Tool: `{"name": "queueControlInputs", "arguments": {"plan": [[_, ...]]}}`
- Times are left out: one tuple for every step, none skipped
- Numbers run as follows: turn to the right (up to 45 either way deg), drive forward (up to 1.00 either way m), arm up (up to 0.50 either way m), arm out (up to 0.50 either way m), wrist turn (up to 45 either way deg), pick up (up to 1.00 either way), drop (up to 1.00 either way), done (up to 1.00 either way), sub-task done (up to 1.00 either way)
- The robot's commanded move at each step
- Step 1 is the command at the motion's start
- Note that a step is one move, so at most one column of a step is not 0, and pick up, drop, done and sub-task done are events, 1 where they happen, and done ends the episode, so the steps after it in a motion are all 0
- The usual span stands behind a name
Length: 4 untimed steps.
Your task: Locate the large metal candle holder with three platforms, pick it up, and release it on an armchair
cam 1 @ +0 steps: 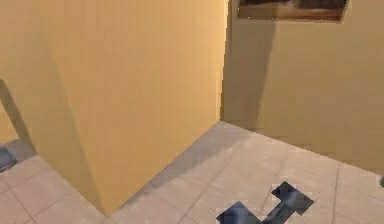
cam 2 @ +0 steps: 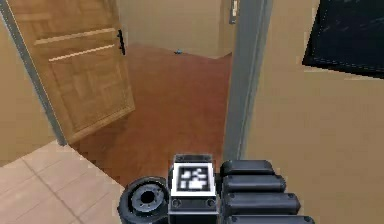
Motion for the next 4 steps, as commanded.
{"name": "queueControlInputs", "arguments": {"plan": [[-30.0, 0.00, 0.00, 0.00, 0.0, 0.00, 0.00, 0.00, 0.00], [0.0, 0.80, 0.00, 0.00, 0.0, 0.00, 0.00, 0.00, 0.00], [-45.0, 0.00, 0.00, 0.00, 0.0, 0.00, 0.00, 0.00, 0.00], [-45.0, 0.00, 0.00, 0.00, 0.0, 0.00, 0.00, 0.00, 0.00]]}}
